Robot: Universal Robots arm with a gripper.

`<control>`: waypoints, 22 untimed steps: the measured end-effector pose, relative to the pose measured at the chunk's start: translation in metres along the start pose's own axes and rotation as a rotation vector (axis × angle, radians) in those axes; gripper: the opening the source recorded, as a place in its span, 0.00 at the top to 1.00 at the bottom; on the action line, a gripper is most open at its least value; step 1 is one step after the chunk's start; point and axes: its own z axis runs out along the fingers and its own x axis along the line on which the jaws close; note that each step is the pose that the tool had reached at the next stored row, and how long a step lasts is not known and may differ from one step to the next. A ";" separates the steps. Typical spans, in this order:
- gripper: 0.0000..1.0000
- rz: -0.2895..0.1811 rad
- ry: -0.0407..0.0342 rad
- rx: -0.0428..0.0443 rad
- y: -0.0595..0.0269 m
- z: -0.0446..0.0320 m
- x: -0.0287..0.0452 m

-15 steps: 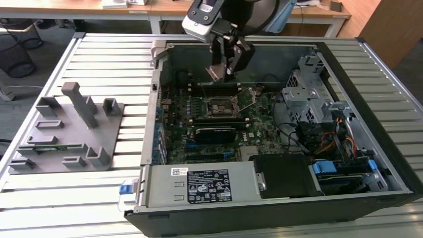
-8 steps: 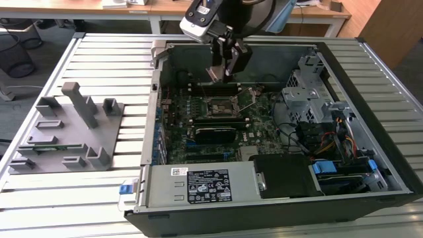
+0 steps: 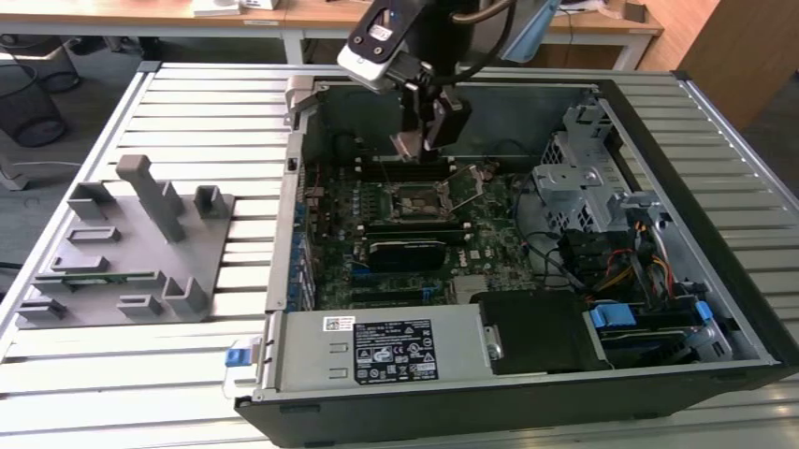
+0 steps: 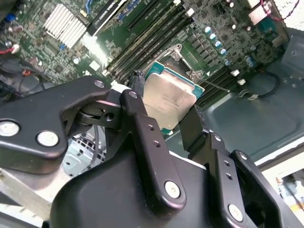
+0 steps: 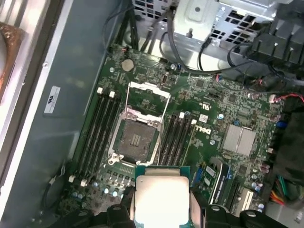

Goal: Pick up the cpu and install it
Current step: 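Place the cpu into insertion slot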

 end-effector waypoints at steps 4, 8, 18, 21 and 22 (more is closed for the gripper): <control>0.46 0.039 -0.0007 -0.0007 0.0002 0.0040 0.0010; 0.46 0.068 -0.0010 -0.0014 0.0007 0.0085 0.0027; 0.46 0.093 -0.0015 -0.0018 0.0016 0.0115 0.0054; 0.46 0.094 -0.0012 -0.0021 0.0017 0.0118 0.0059; 0.46 0.100 -0.0013 -0.0022 0.0018 0.0119 0.0063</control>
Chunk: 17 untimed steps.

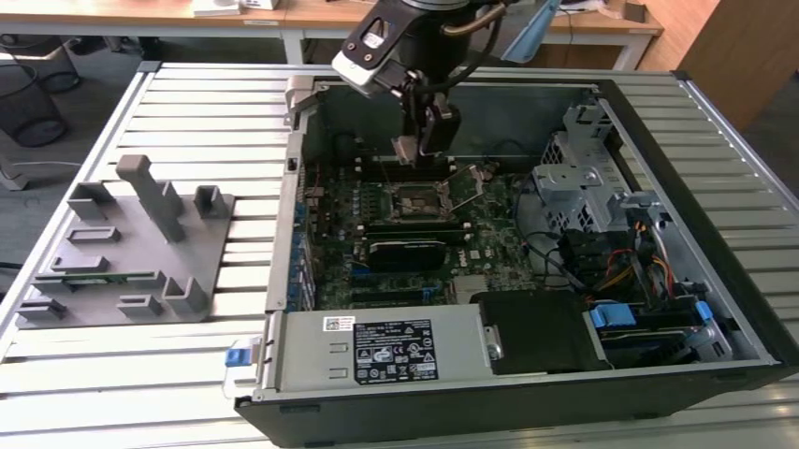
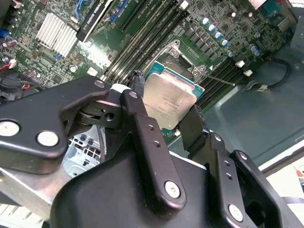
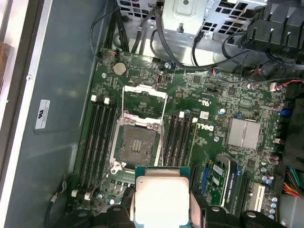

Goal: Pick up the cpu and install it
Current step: 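Place the cpu into insertion slot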

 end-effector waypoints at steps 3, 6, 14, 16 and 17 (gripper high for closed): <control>0.46 0.041 -0.0007 -0.0008 0.0001 0.0009 0.0002; 0.46 0.071 -0.0014 -0.0012 0.0002 0.0031 0.0012; 0.46 0.079 0.0023 -0.0020 0.0015 0.0144 0.0075; 0.46 0.082 0.0021 -0.0020 0.0015 0.0154 0.0075; 0.46 0.083 0.0020 -0.0021 0.0015 0.0157 0.0075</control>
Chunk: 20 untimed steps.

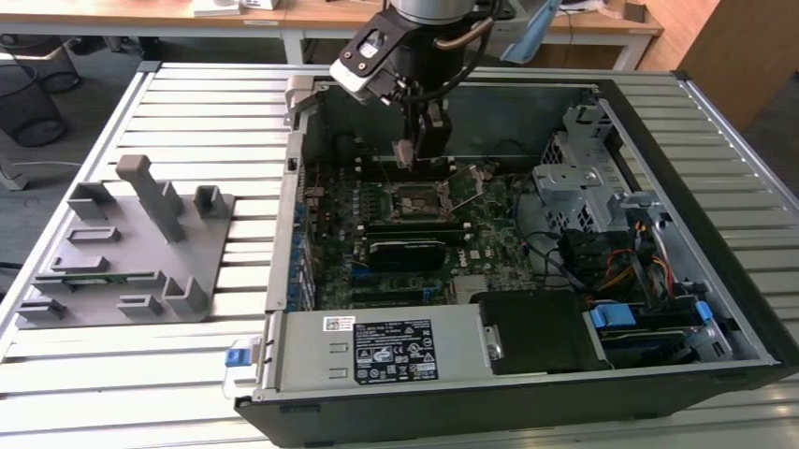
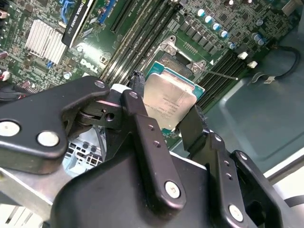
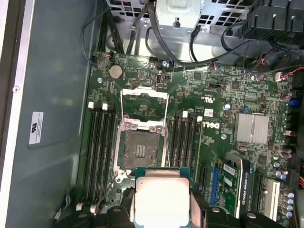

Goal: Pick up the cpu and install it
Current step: 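Place the cpu into insertion slot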

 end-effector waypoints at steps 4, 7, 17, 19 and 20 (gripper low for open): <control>0.46 0.003 -0.0005 0.0000 0.0014 0.0023 0.0019; 0.46 0.004 -0.0003 -0.0001 0.0028 0.0050 0.0041; 0.46 0.006 0.0003 -0.0003 0.0076 0.0196 0.0090; 0.46 0.007 0.0007 -0.0004 0.0082 0.0224 0.0092; 0.46 0.007 0.0008 -0.0003 0.0084 0.0239 0.0093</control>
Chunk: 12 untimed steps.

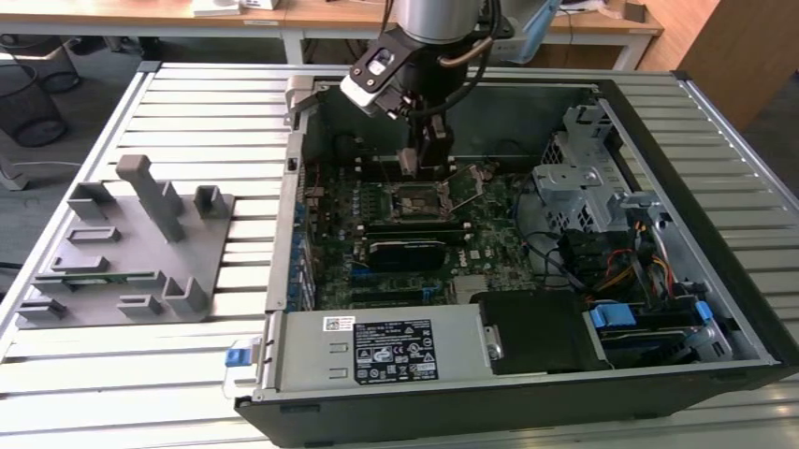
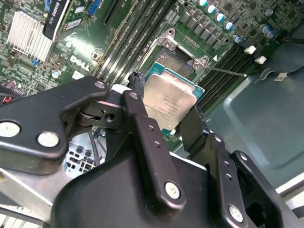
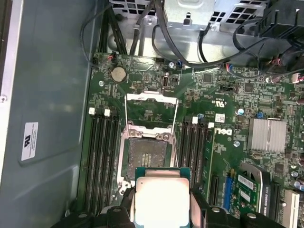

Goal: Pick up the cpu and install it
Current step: 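Place the cpu into insertion slot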

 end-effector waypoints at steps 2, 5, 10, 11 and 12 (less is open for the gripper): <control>0.46 0.001 0.0004 -0.0001 0.0005 0.0028 0.0004; 0.46 0.003 0.0007 -0.0001 0.0007 0.0067 0.0007; 0.46 0.006 0.0006 -0.0002 0.0006 0.0134 0.0005; 0.46 0.006 0.0006 -0.0002 0.0006 0.0145 0.0005; 0.46 0.007 0.0007 -0.0003 0.0006 0.0153 0.0005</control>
